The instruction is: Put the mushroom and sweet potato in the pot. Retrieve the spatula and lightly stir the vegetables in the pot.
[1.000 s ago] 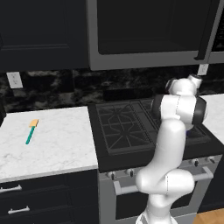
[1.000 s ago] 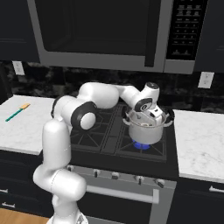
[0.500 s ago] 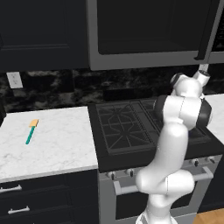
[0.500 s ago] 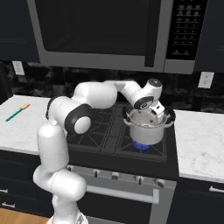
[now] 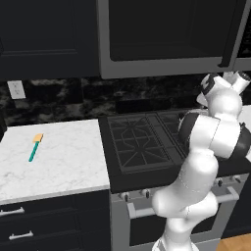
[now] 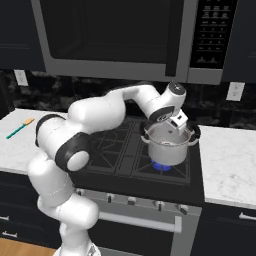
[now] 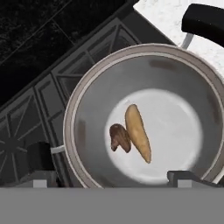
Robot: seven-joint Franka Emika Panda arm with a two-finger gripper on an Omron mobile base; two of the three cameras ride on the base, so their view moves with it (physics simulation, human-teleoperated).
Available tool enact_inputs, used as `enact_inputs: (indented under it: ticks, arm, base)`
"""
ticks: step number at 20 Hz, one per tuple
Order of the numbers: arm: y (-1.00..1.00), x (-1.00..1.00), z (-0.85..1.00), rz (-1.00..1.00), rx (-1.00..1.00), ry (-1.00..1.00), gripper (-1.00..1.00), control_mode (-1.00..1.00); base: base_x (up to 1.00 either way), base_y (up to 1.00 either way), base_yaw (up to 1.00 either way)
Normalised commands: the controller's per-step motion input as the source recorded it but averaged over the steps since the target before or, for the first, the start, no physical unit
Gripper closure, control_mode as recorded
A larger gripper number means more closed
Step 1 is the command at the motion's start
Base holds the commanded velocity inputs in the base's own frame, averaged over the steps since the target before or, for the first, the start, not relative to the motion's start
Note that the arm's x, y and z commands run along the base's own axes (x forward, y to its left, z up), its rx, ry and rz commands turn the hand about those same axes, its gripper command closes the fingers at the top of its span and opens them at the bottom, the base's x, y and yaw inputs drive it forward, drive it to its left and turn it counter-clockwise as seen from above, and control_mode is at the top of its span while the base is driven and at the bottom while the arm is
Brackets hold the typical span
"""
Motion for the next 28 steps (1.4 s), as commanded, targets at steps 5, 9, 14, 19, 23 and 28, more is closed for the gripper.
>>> enact_inputs:
  ticks: [5, 9, 14, 19, 23, 28]
  arm:
    - [0.86, -0.97, 0.46, 0.00, -0.11, -0.04, -1.00, -1.00]
    - [0.12, -0.10, 0.05, 0.02, -0.06, 0.02, -1.00, -1.00]
    - [0.39, -0.68, 0.19, 0.03, -0.02, 0.00, -1.00, -1.00]
    - [0.82, -0.89, 0.50, 0.05, -0.07, 0.07, -1.00, -1.00]
    - [1.00, -0.79, 0.45, 0.13, -0.11, 0.09, -1.00, -1.00]
    - [0.94, -0.60, 0.44, 0.14, -0.09, -0.01, -1.00, -1.00]
  base:
    - [0.00, 0.00, 0.00]
    - [0.00, 0.00, 0.00]
    - [0.00, 0.00, 0.00]
    - [0.00, 0.00, 0.00]
    - [0.00, 0.00, 0.00]
    - [0.00, 0.00, 0.00]
